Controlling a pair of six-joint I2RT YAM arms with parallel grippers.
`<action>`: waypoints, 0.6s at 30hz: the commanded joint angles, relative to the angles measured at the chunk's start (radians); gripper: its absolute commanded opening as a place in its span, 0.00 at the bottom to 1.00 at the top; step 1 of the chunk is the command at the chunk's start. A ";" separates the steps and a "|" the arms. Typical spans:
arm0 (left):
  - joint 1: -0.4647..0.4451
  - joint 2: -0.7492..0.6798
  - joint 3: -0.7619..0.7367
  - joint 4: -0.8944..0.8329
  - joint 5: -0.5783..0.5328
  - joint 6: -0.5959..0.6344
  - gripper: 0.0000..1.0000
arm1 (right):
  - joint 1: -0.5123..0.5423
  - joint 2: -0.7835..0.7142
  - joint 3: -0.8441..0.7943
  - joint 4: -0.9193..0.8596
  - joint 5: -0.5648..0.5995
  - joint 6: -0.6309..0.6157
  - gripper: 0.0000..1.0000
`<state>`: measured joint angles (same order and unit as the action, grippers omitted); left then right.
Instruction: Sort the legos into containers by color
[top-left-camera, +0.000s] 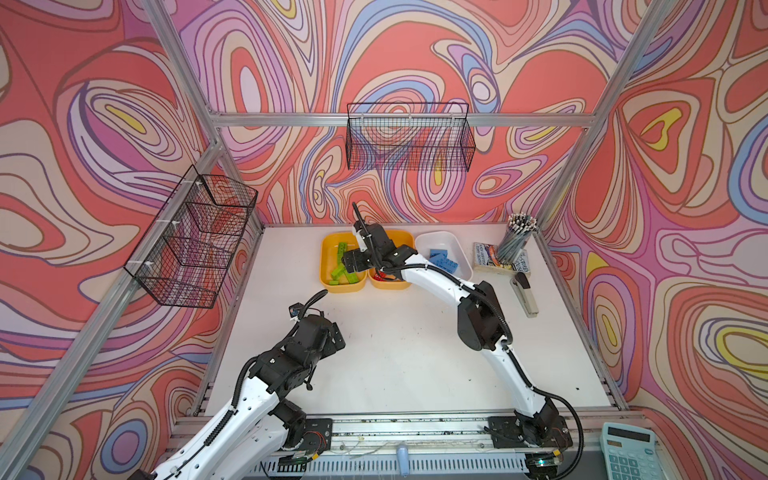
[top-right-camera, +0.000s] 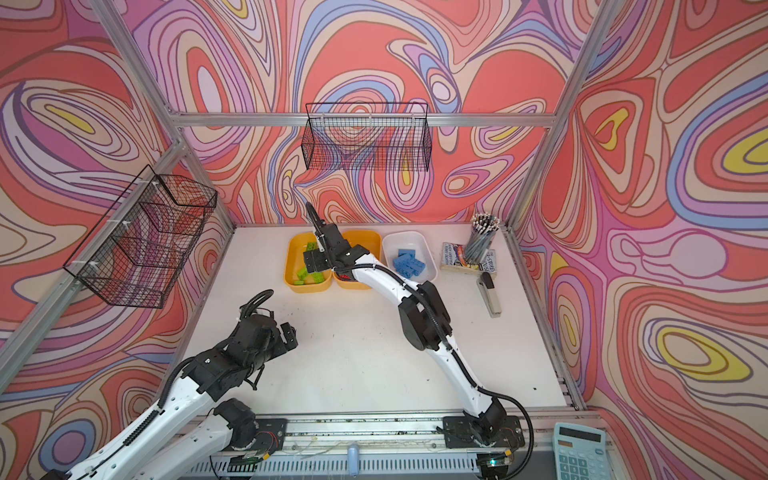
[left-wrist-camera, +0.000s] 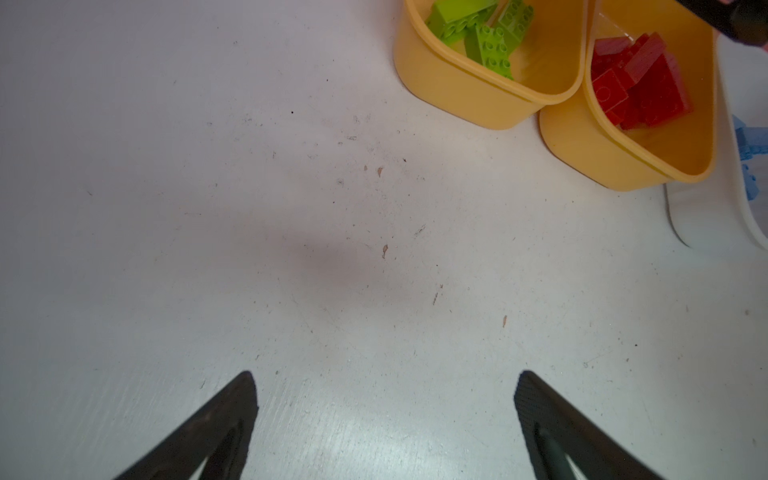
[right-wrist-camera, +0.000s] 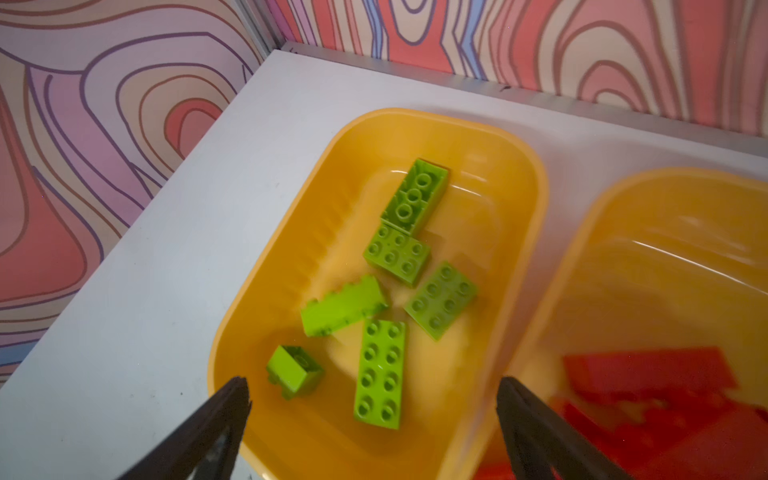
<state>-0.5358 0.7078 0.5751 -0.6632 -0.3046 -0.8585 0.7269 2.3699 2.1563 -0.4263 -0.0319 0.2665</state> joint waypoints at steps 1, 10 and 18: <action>0.004 -0.022 0.034 0.028 -0.080 0.058 1.00 | -0.006 -0.242 -0.220 0.104 0.007 -0.047 0.98; 0.007 0.055 0.114 0.126 -0.280 0.272 1.00 | -0.048 -0.840 -0.988 0.206 0.173 -0.111 0.98; 0.008 0.209 -0.034 0.679 -0.318 0.602 1.00 | -0.259 -1.255 -1.388 0.279 0.367 -0.075 0.98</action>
<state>-0.5346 0.8829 0.5804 -0.2527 -0.5606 -0.4362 0.5148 1.1893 0.8303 -0.2119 0.2302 0.1894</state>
